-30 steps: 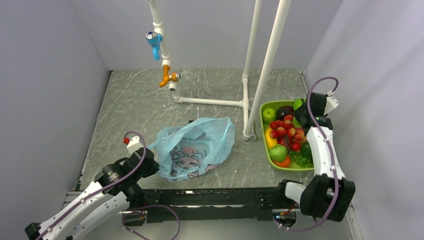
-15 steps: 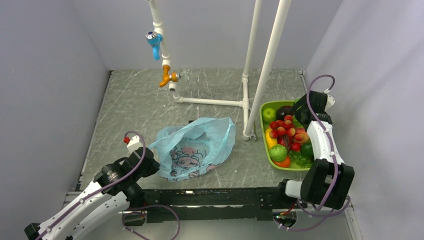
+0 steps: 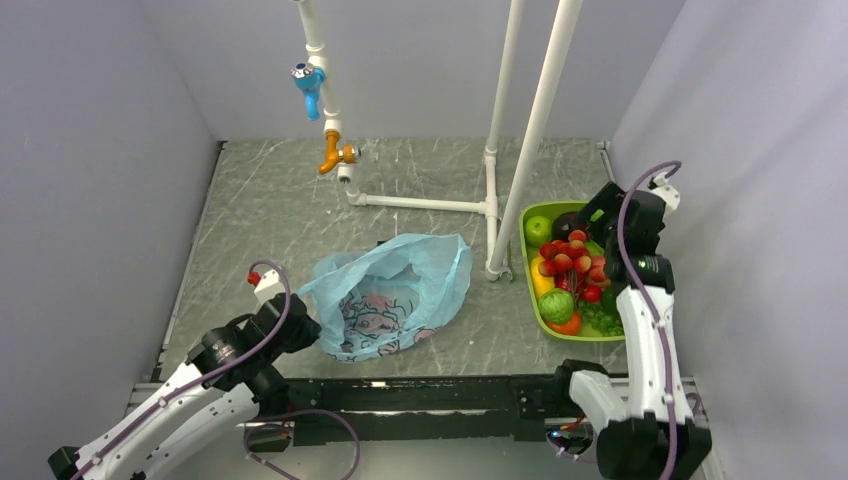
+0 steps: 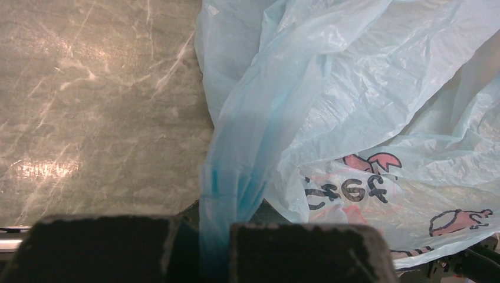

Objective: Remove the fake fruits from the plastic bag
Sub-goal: Place the fake fruit in the bin, then take out the fake fruit from the plastic bag.

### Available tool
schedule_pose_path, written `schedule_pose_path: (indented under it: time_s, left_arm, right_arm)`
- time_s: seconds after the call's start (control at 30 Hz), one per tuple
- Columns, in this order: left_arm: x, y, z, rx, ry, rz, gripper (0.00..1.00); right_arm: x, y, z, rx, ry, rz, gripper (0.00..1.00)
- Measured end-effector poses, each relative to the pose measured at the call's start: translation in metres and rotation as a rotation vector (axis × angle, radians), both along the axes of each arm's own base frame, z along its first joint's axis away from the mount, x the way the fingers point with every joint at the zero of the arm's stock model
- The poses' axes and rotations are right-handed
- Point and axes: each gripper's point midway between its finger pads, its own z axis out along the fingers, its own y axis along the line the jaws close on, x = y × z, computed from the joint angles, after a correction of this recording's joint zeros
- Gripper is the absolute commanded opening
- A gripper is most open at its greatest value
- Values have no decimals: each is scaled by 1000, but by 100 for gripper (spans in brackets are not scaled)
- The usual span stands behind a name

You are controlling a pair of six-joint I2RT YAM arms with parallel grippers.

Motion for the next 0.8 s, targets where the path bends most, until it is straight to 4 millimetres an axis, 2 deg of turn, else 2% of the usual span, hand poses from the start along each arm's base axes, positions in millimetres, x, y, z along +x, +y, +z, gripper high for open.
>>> schedule_pose_path:
  time_s: [0.07,0.17,0.23,0.3,0.37,0.43,0.57,0.7,0.73,0.8]
  left_arm:
    - [1,-1,1,-3,-4,-2,0]
    - [1,-1,1,-1,-5,-6,0]
    - [1,-1,2,-2,-8,-8,0]
    - [2,-3,3,-3,-15,-15,0]
    - [4,-5,6,-11,-30,-27,0]
    - [6,-8,11,-31,-54,-35,0]
    - [10,-13,23,-72,-117,-55,0]
    - [14,-16,37,-100,-185,-84,0]
    - [15,-17,40,-108,-204,-92,0]
    - [16,-19,48,-125,-242,-111,0]
  right_arm:
    - [-9,19,16,-11,-47,54,86]
    - [-25,45,26,-14,-78,138,84]
    - [-37,59,18,-5,-63,184,84]
    - [-53,79,-1,10,-22,249,83]
    - [-71,110,-15,39,23,359,82]
    - [-84,138,-19,84,42,458,81]
    - [-98,168,-29,178,52,550,81]
    - [-128,203,-54,245,70,731,81]
    - [-137,212,-54,261,60,790,81]
    - [-150,232,-38,298,1,917,81]
